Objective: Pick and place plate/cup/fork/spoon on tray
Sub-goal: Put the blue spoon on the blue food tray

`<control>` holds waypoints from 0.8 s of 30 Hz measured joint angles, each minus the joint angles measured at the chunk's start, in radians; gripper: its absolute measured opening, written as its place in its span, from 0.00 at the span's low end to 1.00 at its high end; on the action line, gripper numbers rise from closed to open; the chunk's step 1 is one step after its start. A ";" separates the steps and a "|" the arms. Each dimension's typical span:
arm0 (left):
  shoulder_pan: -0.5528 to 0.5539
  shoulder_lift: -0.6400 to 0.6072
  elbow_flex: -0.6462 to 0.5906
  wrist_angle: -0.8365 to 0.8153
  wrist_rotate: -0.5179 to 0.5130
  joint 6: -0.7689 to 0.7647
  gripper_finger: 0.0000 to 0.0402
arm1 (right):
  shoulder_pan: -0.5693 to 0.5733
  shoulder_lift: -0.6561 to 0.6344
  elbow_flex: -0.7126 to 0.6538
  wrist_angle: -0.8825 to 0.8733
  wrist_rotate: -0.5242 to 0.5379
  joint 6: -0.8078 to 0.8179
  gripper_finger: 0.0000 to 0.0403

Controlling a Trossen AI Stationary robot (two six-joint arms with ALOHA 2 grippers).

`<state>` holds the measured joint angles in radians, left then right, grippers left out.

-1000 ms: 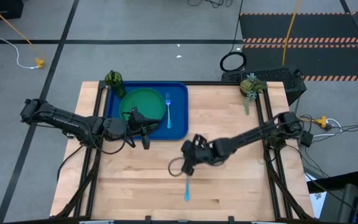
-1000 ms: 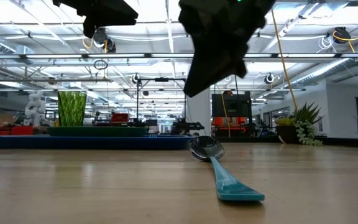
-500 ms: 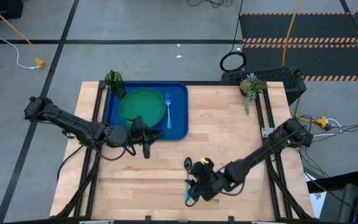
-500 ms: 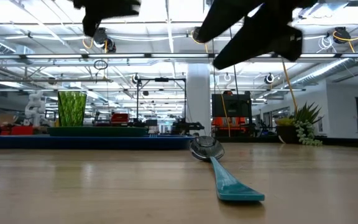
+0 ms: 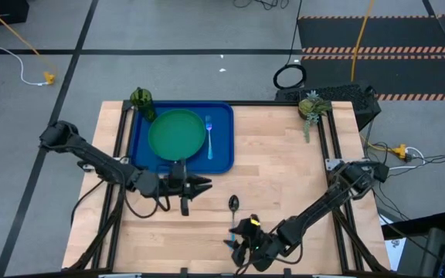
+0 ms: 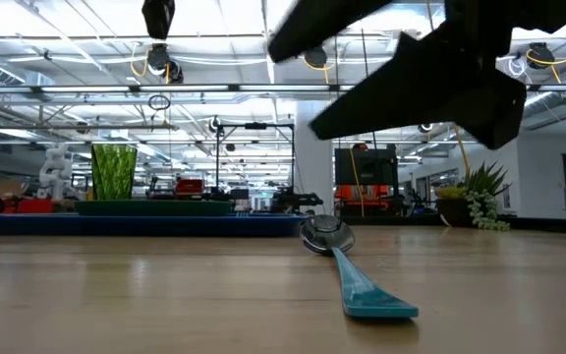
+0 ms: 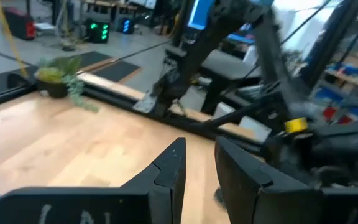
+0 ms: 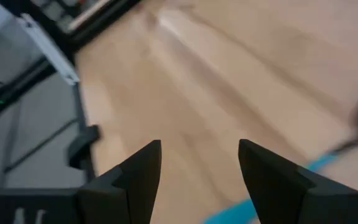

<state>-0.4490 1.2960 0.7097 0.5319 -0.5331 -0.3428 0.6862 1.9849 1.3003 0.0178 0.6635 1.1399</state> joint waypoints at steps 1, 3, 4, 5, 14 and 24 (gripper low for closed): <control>-0.004 0.007 0.000 0.015 0.000 0.000 0.22 | 0.003 0.008 0.000 0.035 -0.009 -0.008 0.52; -0.017 0.018 0.001 0.020 0.001 -0.004 0.22 | 0.004 0.012 0.000 0.070 -0.010 -0.023 0.52; -0.025 0.020 0.001 0.020 0.000 -0.003 0.22 | 0.005 0.011 0.000 0.075 -0.010 -0.023 0.52; -0.029 0.020 0.000 0.024 0.000 -0.003 0.22 | 0.005 0.008 0.000 0.077 -0.010 -0.020 0.52; -0.072 0.023 0.001 0.049 -0.019 0.019 0.22 | -0.020 0.003 0.000 -0.110 0.064 0.146 0.52; -0.076 0.023 0.001 0.045 -0.044 0.034 0.22 | -0.045 0.056 0.000 -0.258 0.095 0.271 0.52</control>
<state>-0.5245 1.3193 0.7105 0.5767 -0.5776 -0.3086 0.6407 2.0413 1.3003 -0.2399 0.7582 1.4104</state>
